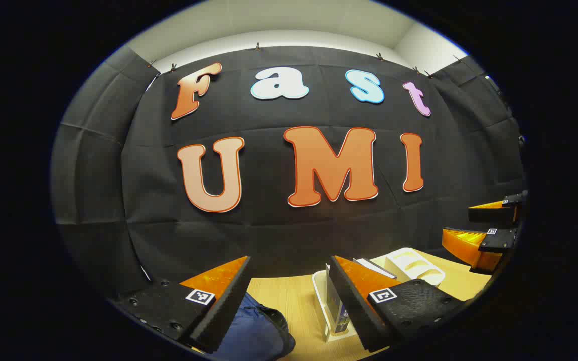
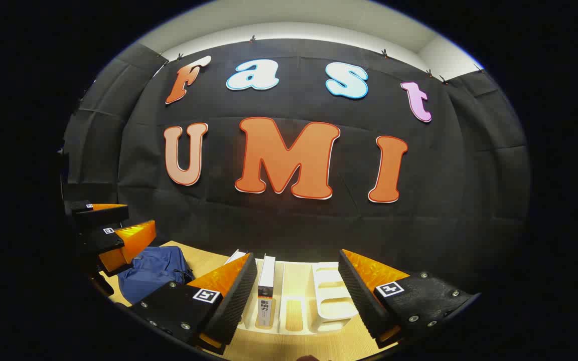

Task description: Open the schoolbag, grab two books from the bookshelf and put them into the schoolbag.

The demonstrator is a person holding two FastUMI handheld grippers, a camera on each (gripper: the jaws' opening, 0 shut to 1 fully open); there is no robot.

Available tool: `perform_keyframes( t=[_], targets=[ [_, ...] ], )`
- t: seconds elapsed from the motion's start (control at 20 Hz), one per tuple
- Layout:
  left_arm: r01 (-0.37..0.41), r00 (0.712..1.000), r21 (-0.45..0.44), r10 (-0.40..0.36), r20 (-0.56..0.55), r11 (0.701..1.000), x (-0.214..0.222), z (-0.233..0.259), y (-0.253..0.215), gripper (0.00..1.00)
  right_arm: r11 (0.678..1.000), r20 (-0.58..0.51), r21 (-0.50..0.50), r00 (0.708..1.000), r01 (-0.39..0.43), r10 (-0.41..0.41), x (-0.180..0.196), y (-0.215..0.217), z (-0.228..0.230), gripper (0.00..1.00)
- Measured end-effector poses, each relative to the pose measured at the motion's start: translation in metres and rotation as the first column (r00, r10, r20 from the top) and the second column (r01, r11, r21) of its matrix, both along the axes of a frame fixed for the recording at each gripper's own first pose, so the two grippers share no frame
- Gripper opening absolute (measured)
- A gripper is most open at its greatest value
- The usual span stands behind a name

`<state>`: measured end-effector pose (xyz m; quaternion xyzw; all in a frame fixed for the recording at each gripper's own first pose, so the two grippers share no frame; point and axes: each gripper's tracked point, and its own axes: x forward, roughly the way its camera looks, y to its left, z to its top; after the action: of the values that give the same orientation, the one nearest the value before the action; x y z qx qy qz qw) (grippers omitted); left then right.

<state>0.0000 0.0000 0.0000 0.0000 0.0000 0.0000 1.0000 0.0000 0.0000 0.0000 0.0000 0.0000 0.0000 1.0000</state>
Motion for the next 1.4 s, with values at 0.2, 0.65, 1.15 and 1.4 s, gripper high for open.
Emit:
perform_keyframes(
  t=[0.2, 0.65, 1.15, 1.4],
  targets=[
    [-0.014, 1.0, 0.0, 0.014, -0.006, 1.0, -0.001, -0.001, 0.007, 0.96, 1.0, -0.001, 0.0, 1.0, -0.011, 0.011, 0.003, 0.004, 0.0, 0.97],
    [-0.019, 1.0, -0.003, 0.019, -0.011, 1.0, 0.003, -0.005, 0.008, 0.99, 1.0, -0.008, -0.002, 1.0, -0.018, 0.018, 0.007, 0.008, -0.003, 0.97],
    [-0.008, 1.0, -0.006, 0.007, -0.003, 1.0, 0.005, -0.004, 0.004, 0.96, 1.0, -0.004, 0.012, 1.0, -0.028, 0.028, 0.014, 0.012, 0.005, 0.97],
    [-0.022, 1.0, 0.004, 0.022, 0.0, 1.0, 0.002, -0.004, 0.012, 0.96, 0.999, 0.004, 0.018, 0.999, -0.036, 0.035, 0.026, 0.018, 0.012, 0.97]
  ],
)
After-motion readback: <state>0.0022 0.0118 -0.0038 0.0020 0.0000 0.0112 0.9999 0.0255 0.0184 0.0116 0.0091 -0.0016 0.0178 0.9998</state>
